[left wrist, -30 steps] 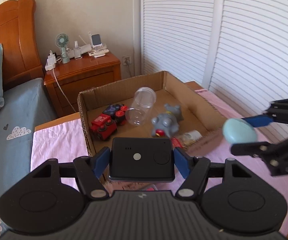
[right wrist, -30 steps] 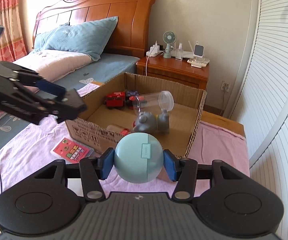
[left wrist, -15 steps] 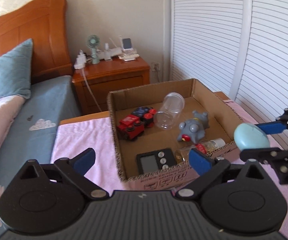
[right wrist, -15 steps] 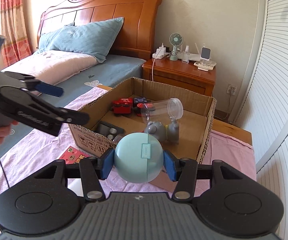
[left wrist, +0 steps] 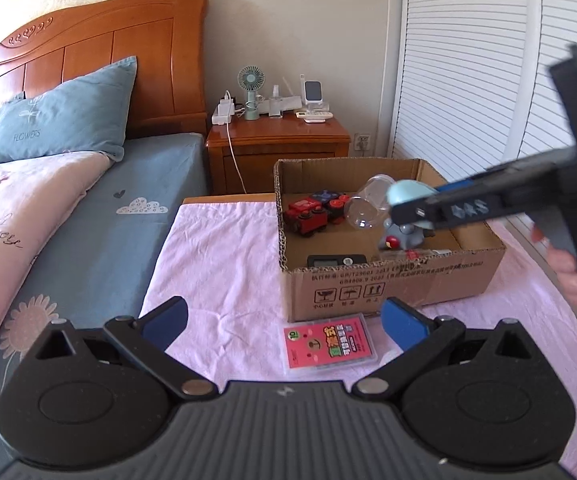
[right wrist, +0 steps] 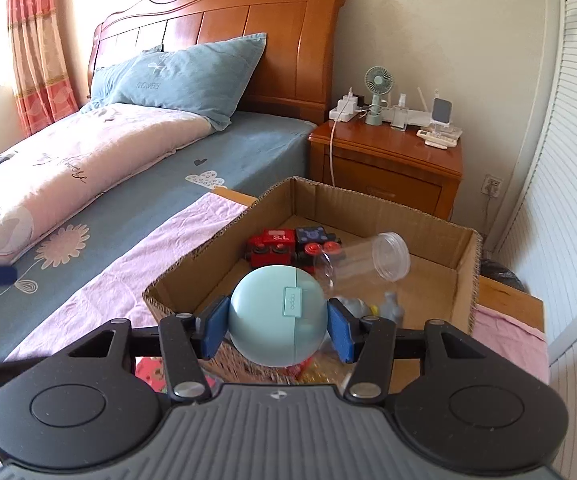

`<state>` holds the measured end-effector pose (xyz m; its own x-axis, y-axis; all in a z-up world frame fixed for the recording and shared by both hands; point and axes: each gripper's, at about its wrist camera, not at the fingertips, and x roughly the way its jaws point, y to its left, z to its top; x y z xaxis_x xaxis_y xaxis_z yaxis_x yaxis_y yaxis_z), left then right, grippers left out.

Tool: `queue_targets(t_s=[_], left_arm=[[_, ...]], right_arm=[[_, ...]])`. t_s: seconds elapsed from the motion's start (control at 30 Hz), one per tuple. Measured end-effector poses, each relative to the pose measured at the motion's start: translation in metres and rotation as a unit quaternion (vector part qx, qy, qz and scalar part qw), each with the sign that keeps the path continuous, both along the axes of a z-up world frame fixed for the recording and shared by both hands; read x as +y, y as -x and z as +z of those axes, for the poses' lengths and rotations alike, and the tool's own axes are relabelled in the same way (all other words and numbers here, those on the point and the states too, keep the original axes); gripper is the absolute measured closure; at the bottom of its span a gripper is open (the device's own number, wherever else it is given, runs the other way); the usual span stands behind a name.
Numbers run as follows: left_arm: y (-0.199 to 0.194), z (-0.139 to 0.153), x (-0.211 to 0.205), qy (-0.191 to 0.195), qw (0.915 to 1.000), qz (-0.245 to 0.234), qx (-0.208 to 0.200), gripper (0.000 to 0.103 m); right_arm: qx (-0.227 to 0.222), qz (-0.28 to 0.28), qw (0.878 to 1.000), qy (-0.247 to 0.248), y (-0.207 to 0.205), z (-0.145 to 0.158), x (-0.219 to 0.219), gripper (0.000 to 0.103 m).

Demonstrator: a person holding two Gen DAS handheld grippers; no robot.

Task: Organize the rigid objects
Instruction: 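Carry the light-blue case over the box and release it with the right gripper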

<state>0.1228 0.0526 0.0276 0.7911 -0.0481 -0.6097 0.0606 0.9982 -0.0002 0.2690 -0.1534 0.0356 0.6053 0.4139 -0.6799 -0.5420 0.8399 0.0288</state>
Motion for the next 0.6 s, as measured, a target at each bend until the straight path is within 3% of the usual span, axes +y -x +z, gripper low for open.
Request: queue_targets(t_s=[0.13, 0.5, 0.57, 0.6], left_arm=[[0.007, -0.001, -0.002, -0.012, 0.9999, 0.005, -0.009, 0.001], [0.01, -0.004, 0.001, 0.003, 1.0, -0.005, 0.001, 0.001], [0.01, -0.006, 0.002, 0.004, 1.0, -0.002, 0.003, 0.001], [0.01, -0.007, 0.002, 0.004, 1.0, -0.001, 0.004, 0.001]], right_arm=[[0.019, -0.001, 1.0, 0.011, -0.026, -0.012, 0.018, 0.045], [0.053, -0.019, 0.997, 0.05, -0.074, -0.048, 0.051, 0.045], [0.051, -0.023, 0.997, 0.047, -0.076, -0.049, 0.052, 0.044], [0.052, -0.02, 0.997, 0.045, -0.075, -0.048, 0.052, 0.039]])
